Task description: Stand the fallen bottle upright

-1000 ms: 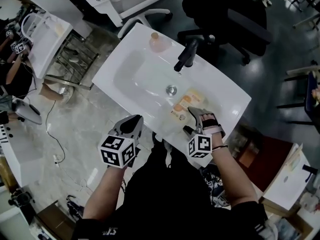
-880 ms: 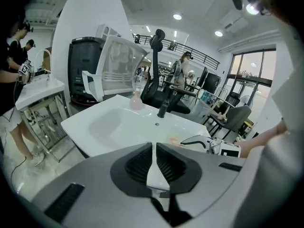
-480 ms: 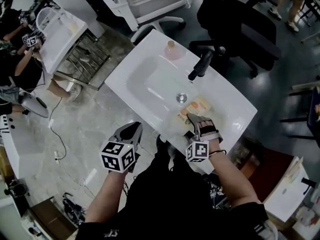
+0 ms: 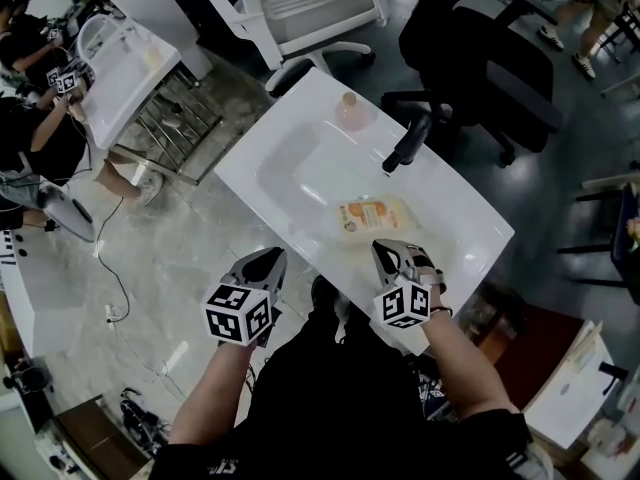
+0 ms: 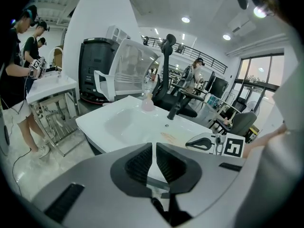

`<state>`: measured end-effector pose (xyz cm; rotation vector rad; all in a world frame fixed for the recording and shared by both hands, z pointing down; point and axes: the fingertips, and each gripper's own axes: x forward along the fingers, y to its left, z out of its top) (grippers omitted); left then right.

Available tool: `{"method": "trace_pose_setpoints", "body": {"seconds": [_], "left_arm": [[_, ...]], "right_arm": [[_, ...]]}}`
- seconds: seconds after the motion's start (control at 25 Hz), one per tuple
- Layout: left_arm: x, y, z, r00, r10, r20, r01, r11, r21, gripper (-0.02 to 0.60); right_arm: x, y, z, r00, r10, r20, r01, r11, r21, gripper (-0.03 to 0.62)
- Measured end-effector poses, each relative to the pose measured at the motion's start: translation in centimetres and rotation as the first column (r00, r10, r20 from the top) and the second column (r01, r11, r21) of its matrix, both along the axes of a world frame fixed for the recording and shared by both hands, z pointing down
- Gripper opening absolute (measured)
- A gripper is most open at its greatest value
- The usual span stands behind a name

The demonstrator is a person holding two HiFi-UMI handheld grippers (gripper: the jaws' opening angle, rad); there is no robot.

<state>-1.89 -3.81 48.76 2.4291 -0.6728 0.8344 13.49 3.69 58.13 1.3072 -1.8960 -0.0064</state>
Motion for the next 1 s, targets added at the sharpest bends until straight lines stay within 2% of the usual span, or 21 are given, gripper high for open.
{"method": "trace_pose_setpoints", "body": {"seconds": [0.08, 0.16, 0.24, 0.48, 0.72, 1.0], "left_arm": [[0.4, -0.1, 0.2, 1.0, 0.007, -0.004, -0.007, 1.0, -0.008, 0.04], [0.8, 0.1, 0.3, 1.0, 0.016, -0.008, -0.016, 1.0, -0.014, 0.04], [1.1, 0.2, 0.4, 1.0, 0.024, -0.01, -0.024, 1.0, -0.014, 0.04], [0.0, -1.0, 0.9, 1.0, 0.019, 0.011, -0.019, 1.0, 0.007, 0.04], [-1.2, -3.0, 1.8, 1.0, 0.027, -0.007, -0.027, 1.0, -0.005, 0.04], [-2.9, -6.3, 0.5, 0.996, 0.07, -0.05, -0.068, 0.997, 0.038, 0.04]], "right_arm": [[0.3, 0.1, 1.3, 0.997, -0.044, -0.062, 0.041, 0.999, -0.036, 0.027], [0.2, 0.5, 2.5, 0.995, -0.065, -0.069, 0.059, 0.995, -0.082, 0.175], [0.6, 0.5, 2.9, 0.998, -0.038, -0.054, 0.033, 0.995, -0.092, 0.237], [0.8, -2.9, 2.2, 0.999, 0.023, -0.035, -0.026, 0.997, -0.07, 0.263], [0.6, -7.0, 3.9, 0.993, 0.097, -0.066, -0.107, 0.979, -0.176, 0.358], [-0.1, -11.2, 3.2, 0.983, 0.164, -0.079, -0.177, 0.962, -0.208, 0.365]]}}
